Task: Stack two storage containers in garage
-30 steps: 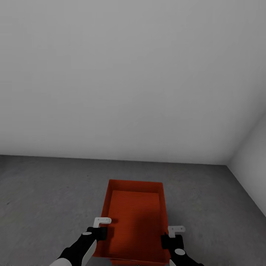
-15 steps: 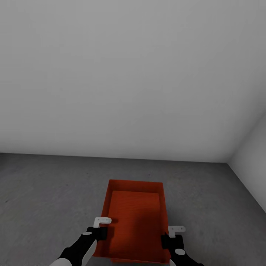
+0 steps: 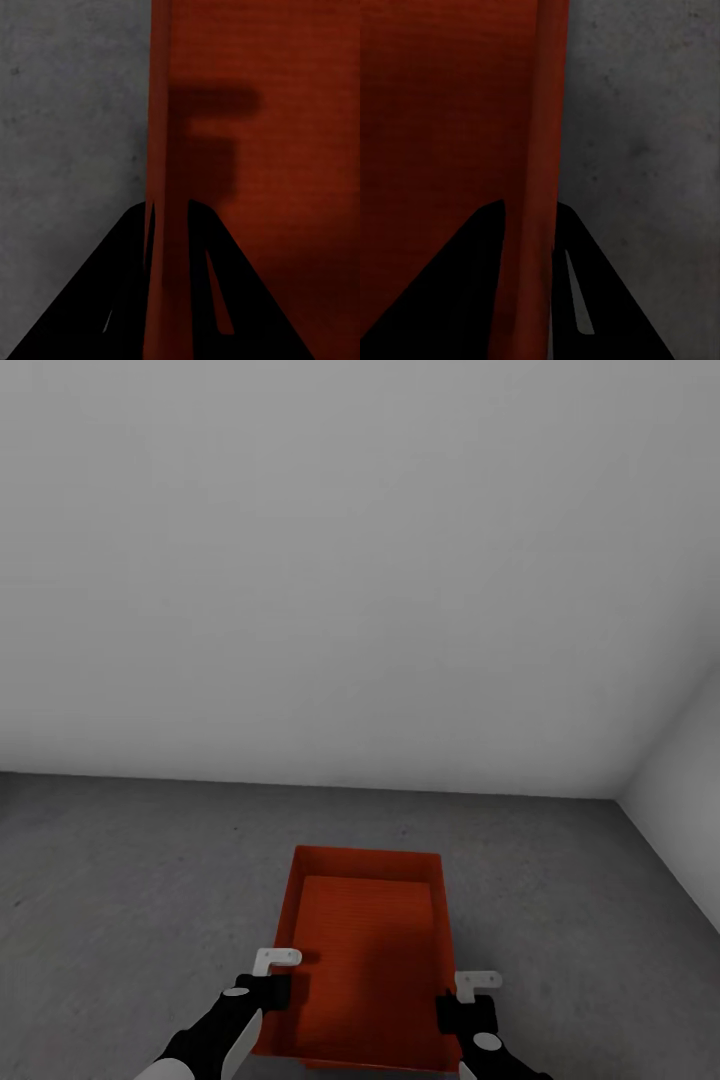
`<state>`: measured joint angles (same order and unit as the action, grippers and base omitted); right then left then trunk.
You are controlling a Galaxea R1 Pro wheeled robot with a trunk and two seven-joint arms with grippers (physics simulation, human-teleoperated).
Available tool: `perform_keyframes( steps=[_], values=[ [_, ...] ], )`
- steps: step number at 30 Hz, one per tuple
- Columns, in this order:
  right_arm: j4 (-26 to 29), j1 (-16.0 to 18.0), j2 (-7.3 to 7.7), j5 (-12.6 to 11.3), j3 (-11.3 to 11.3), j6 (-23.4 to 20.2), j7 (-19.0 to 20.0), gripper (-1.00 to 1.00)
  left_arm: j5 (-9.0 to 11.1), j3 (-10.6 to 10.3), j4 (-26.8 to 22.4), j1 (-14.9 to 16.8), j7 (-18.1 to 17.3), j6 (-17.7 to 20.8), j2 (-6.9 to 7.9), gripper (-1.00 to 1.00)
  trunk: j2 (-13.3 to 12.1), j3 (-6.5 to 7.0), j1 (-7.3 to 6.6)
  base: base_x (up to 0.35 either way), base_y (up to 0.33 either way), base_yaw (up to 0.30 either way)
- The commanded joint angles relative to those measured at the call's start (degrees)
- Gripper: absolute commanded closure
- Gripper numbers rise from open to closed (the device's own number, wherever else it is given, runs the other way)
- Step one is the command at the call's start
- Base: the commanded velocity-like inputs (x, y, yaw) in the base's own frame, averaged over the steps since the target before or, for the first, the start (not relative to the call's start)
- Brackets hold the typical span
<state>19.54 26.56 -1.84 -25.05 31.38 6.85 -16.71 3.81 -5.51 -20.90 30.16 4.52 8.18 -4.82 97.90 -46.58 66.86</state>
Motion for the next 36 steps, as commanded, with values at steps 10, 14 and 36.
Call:
perform_keyframes(
  steps=[10,14,36],
  values=[
    [0.06,0.07,-0.01,0.17,0.08,0.53,0.10,1.00,0.33,-0.02,0.07,-0.02,0.04,0.34,-0.06,1.00,1.22,-0.58,0.65,0.000,0.000,0.000],
    [0.06,0.07,0.00,0.17,0.08,0.53,0.10,1.00,0.33,-0.02,0.07,-0.02,0.04,0.34,-0.02,1.00,2.42,-1.12,1.31,0.000,0.000,0.000],
    [0.06,0.07,0.00,0.17,0.08,0.53,0.10,1.00,0.33,-0.02,0.07,-0.02,0.05,0.34,-0.01,1.00,2.42,-2.09,1.31,0.000,0.000,0.000]
  ],
)
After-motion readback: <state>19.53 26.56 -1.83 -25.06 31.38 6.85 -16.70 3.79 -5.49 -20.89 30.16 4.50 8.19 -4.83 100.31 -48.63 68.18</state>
